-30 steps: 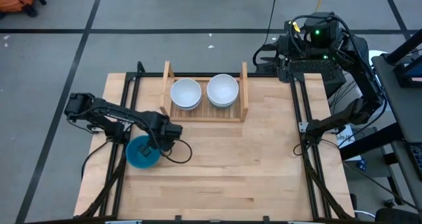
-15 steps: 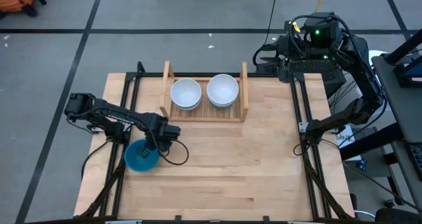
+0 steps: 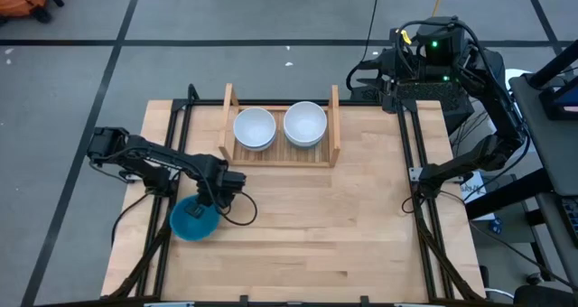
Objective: Place and stack bowls onto a shelf
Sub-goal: Stack the blue bowl on the blue bowl on the shelf, then return to Home Position
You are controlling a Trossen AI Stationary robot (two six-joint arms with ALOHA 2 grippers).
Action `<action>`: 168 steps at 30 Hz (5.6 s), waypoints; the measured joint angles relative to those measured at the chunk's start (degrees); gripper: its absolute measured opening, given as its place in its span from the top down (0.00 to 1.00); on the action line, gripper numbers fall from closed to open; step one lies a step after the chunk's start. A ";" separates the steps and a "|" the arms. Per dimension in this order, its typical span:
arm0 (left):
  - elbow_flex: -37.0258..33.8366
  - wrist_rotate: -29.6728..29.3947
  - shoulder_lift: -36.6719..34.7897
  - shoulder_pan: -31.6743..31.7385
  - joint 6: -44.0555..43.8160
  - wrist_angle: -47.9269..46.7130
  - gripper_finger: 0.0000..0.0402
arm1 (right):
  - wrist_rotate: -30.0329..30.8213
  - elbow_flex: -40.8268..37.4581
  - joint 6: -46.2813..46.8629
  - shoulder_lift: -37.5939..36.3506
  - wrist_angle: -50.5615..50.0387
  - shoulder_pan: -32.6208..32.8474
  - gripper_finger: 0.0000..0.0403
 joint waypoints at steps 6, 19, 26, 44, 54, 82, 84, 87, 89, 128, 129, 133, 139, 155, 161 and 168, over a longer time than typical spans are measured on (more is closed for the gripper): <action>2.48 -0.21 0.17 1.91 -6.12 -0.21 0.93 | 0.00 0.00 -0.01 0.01 0.00 -0.01 0.69; 19.56 -4.49 -1.33 5.99 -18.43 -7.13 0.94 | 0.02 0.00 -0.19 0.01 0.02 -0.03 0.69; 36.29 -11.34 -1.40 10.25 -26.10 -9.80 0.94 | 0.02 0.00 -0.19 0.01 0.02 -0.03 0.69; 52.52 -15.31 0.48 33.15 -36.05 -9.95 0.94 | 0.02 0.00 -0.21 -0.01 0.02 -0.03 0.69; 52.53 -7.01 8.70 41.23 -29.73 -10.85 0.94 | 0.02 0.00 -0.11 0.01 0.02 -0.03 0.69; 52.48 -8.02 19.02 47.28 -14.73 -14.80 0.94 | 0.02 0.00 -0.13 0.01 0.00 -0.05 0.69; 52.05 -8.06 19.02 47.30 -14.73 -14.45 0.94 | 0.02 0.00 -0.16 0.01 0.02 -0.05 0.69; 51.76 -8.15 19.02 47.37 -14.77 -14.40 0.94 | 0.02 0.00 -0.17 0.01 0.02 -0.03 0.69; 51.76 -8.15 19.02 47.32 -14.72 -14.09 0.94 | 0.02 0.00 -0.17 0.00 0.02 -0.05 0.69; 89.34 -7.35 17.16 35.71 -13.60 -16.46 0.78 | 0.11 0.02 -3.41 -6.12 3.30 -0.05 0.69; 88.41 -7.35 15.72 35.20 -13.25 -15.10 0.78 | 0.09 0.02 -2.25 -6.42 3.21 -0.05 0.69; 88.19 -7.63 12.12 32.97 -10.62 -13.06 0.78 | 0.10 0.02 1.10 -7.72 3.38 -0.05 0.69; 88.17 -7.60 6.21 30.63 -11.23 -12.79 0.78 | 0.09 0.02 6.42 -9.75 3.32 -0.05 0.69; 88.15 -7.60 -3.02 28.55 -17.45 -23.28 0.78 | 0.07 0.02 16.80 -16.85 0.97 -0.05 0.69; 88.13 -7.63 -4.73 28.52 -18.01 -27.19 0.78 | 0.07 0.02 18.64 -20.08 -1.03 -0.05 0.69; 88.13 -7.17 -8.33 28.52 -15.86 -28.04 0.78 | 0.37 0.02 21.65 -24.16 -4.59 -0.05 0.69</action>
